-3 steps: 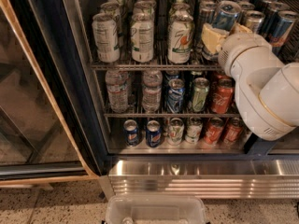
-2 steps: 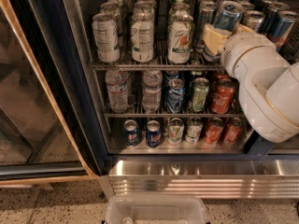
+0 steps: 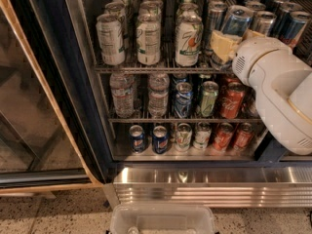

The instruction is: Pick redbull can from top shelf of fridge

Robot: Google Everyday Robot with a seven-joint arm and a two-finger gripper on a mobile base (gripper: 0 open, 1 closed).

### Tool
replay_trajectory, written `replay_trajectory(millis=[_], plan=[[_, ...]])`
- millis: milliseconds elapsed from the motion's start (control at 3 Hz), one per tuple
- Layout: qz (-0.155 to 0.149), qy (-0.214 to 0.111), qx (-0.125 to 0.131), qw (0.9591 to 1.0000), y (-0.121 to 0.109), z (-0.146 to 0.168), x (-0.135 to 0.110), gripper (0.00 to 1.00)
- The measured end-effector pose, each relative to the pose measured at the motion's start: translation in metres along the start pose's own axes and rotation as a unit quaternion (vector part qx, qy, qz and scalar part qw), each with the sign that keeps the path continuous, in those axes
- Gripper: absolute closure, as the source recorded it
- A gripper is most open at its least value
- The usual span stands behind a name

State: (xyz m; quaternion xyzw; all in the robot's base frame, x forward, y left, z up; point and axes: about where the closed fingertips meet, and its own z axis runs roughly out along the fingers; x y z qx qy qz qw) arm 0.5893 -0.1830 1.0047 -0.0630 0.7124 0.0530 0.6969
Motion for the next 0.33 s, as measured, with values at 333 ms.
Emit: replay_trajectory(millis=[333], plan=[[0.011,0.004,-0.001,0.9999,0.0007,-0.0007,0.0005,1.00]])
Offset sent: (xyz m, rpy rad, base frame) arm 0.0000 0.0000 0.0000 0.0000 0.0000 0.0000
